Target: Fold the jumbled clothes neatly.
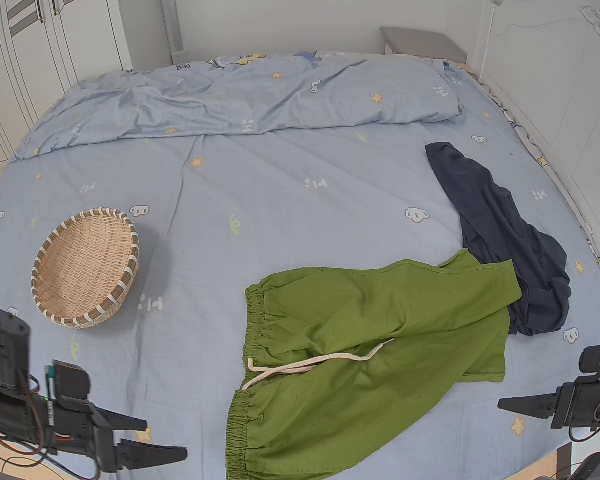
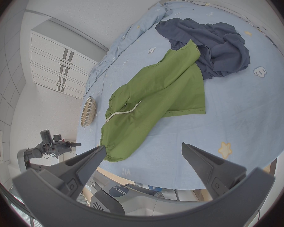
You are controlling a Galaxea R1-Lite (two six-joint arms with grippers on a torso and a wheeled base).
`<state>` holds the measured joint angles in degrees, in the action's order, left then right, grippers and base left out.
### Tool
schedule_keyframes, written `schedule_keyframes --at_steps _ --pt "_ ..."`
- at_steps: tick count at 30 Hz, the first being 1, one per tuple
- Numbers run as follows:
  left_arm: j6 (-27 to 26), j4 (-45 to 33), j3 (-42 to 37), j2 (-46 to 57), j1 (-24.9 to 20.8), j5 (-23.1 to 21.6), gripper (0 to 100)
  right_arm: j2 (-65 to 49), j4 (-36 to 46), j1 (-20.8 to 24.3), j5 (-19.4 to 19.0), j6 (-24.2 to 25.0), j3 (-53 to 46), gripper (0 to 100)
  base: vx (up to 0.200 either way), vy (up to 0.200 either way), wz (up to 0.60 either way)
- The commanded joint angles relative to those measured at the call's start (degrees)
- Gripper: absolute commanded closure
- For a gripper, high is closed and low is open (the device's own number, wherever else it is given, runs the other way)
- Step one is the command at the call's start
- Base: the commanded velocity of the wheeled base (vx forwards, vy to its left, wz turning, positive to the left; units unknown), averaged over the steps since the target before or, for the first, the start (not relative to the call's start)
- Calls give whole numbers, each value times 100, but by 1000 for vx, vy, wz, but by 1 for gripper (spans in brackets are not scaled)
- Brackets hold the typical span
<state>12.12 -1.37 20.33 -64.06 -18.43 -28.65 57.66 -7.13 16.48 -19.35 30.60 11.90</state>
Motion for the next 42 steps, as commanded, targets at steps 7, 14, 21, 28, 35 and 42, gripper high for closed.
schedule_keyframes --at_steps 7,14,21,28,35,42 --pt "-447 1675 -381 -3473 -1171 369 0 35 -87 -40 -8 -10 -214 0 0 0 0" --pt "45 2351 -443 -3895 -1391 421 0 35 -87 -49 -8 -10 -223 0 0 0 0" --pt "467 2615 -407 -3886 -1637 483 0 35 -87 -49 -17 8 -232 0 0 0 0" --pt "537 3169 -443 -4097 -1664 483 0 26 -87 -49 -17 8 -249 0 0 0 0" --pt "889 3468 -425 -4237 -1857 492 0 -1 -87 -49 -8 8 -267 0 0 0 0" --pt "898 3468 -460 -4220 -1857 492 0 26 -87 -49 -17 8 -293 0 0 0 0"
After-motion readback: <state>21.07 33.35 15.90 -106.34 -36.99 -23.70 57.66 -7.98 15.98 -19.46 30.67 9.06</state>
